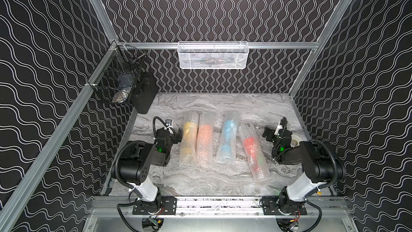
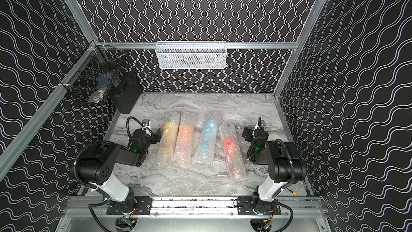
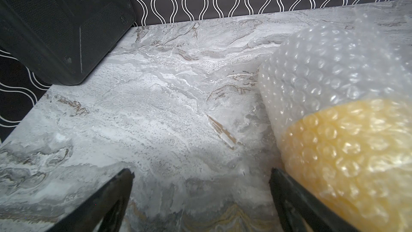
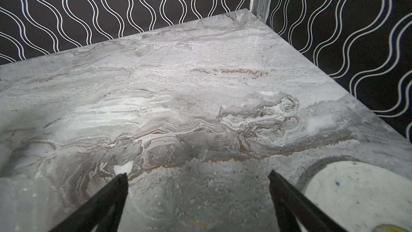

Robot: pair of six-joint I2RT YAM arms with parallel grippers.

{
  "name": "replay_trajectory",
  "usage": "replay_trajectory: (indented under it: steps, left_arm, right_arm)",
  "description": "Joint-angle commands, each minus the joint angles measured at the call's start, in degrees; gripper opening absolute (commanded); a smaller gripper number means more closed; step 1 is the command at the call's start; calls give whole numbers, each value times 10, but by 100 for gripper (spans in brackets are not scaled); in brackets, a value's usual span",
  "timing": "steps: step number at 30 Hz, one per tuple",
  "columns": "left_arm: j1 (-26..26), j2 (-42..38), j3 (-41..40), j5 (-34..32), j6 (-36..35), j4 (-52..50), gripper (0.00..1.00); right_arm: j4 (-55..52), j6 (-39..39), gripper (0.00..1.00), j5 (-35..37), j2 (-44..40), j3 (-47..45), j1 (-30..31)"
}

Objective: Unpack wine glasses from bubble wrap
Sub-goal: Move the bubble wrap to the center of the board.

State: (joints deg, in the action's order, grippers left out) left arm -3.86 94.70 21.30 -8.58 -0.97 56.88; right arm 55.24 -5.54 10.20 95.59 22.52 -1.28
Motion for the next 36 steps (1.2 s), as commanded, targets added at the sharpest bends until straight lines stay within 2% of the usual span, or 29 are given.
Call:
replay_trajectory:
  steps: [1, 12, 21, 24, 26, 27, 31, 34, 36]
  left_arm:
    - [1, -1, 1, 6, 4, 12, 100]
    - [1, -8, -3, -6, 7, 14, 100]
    - [1, -95, 18, -48, 20, -92, 100]
    - [0, -131, 54, -45, 33, -193, 100]
    - [0, -148, 97, -55, 61, -292, 100]
    - [0, -153, 117, -57, 73, -331, 100]
    - [0, -151, 213, -56, 150, -520, 100]
    - [1, -143, 233, 35, 185, -549, 100]
    - [0, -146, 223, 87, 212, -545, 100]
  right_arm:
    - [10, -2, 100, 3, -3, 3, 0]
    - [11, -1, 100, 8, -11, 1, 0]
    - [-107, -2, 100, 27, -97, 27, 6]
    - [-209, -29, 100, 42, -128, 68, 8]
    - [-395, -157, 100, 71, -153, 144, 5]
    - [-427, -173, 100, 54, -154, 163, 5]
    - [-442, -169, 100, -87, -136, 209, 5]
    - [-521, -180, 100, -169, -110, 280, 20]
    - [-597, -162, 100, -177, -88, 339, 63]
